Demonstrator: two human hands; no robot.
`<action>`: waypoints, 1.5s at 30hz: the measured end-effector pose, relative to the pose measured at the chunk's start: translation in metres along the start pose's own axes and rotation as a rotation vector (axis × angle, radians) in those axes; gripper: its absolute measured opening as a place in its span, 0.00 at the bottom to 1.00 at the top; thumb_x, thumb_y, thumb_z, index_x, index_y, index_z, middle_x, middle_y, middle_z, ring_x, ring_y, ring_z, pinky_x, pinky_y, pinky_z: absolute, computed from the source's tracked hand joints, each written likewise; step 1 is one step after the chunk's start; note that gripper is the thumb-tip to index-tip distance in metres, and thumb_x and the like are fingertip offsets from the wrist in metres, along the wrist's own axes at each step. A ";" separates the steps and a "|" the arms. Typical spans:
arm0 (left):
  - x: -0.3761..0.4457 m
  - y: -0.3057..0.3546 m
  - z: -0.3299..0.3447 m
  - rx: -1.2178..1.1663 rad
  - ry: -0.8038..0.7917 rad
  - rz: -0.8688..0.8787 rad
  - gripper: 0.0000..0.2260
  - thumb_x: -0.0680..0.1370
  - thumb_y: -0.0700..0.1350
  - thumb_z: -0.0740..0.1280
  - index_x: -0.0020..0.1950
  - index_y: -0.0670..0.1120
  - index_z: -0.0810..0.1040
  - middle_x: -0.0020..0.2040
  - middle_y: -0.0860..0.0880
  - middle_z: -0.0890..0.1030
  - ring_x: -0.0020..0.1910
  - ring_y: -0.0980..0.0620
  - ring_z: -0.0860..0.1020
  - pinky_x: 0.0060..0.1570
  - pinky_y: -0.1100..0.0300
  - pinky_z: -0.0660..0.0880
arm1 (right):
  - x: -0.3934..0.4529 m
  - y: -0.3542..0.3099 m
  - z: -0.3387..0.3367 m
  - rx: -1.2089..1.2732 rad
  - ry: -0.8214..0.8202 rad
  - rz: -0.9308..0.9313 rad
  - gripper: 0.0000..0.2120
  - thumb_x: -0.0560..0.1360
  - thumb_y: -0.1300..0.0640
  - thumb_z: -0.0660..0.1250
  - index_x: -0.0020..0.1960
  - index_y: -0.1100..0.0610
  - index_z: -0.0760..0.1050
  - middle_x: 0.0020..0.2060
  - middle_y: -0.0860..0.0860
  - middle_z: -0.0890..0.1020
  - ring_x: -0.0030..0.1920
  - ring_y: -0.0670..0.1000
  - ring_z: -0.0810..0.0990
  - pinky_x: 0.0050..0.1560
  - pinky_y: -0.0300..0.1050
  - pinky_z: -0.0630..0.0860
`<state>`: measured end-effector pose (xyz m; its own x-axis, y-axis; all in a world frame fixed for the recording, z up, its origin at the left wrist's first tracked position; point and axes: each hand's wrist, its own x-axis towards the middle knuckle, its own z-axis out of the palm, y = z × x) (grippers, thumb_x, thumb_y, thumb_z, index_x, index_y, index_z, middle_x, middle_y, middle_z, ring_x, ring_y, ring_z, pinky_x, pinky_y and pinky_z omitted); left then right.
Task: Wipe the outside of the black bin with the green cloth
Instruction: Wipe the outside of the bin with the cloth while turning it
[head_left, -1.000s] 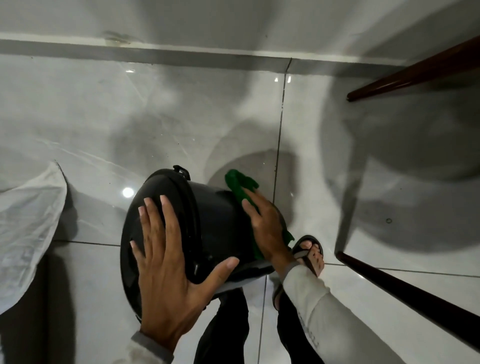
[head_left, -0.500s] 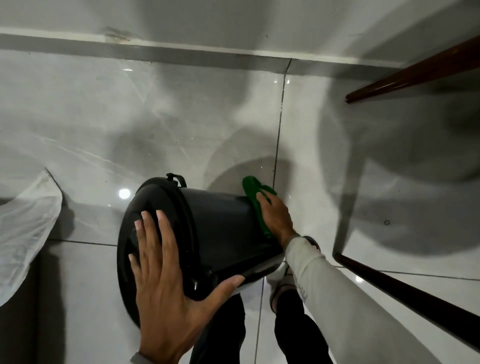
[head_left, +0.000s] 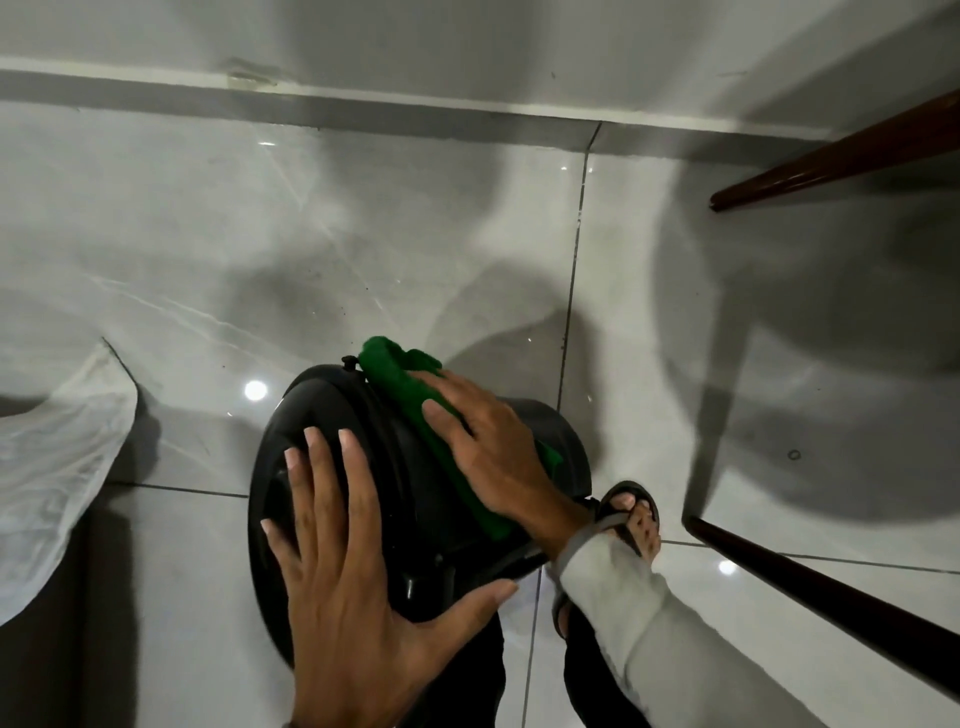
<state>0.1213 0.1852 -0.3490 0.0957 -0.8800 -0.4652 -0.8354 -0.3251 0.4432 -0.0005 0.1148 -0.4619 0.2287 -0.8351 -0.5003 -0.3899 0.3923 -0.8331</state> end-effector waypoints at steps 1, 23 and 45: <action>0.000 -0.001 0.001 0.009 0.001 0.002 0.61 0.60 0.86 0.55 0.84 0.56 0.39 0.86 0.47 0.45 0.86 0.44 0.43 0.75 0.22 0.53 | 0.009 0.010 -0.002 -0.024 -0.025 0.076 0.24 0.81 0.38 0.56 0.75 0.41 0.73 0.75 0.47 0.78 0.73 0.48 0.75 0.69 0.33 0.64; 0.007 0.005 -0.002 -0.015 -0.028 0.019 0.54 0.66 0.85 0.46 0.84 0.55 0.41 0.86 0.50 0.43 0.85 0.48 0.40 0.77 0.24 0.48 | -0.016 0.051 -0.014 0.086 0.240 0.215 0.23 0.83 0.47 0.60 0.74 0.54 0.76 0.71 0.55 0.81 0.70 0.52 0.77 0.74 0.51 0.71; 0.099 0.115 0.017 -0.079 0.210 0.158 0.24 0.82 0.58 0.54 0.54 0.47 0.86 0.59 0.50 0.86 0.74 0.47 0.75 0.79 0.29 0.49 | -0.059 -0.009 -0.141 0.598 0.741 0.297 0.10 0.82 0.59 0.68 0.61 0.53 0.85 0.48 0.41 0.90 0.52 0.43 0.87 0.57 0.42 0.83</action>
<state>0.0253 0.0668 -0.3567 0.0847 -0.9719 -0.2196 -0.8046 -0.1967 0.5602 -0.1363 0.1063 -0.3914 -0.4994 -0.6211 -0.6040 0.2188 0.5841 -0.7816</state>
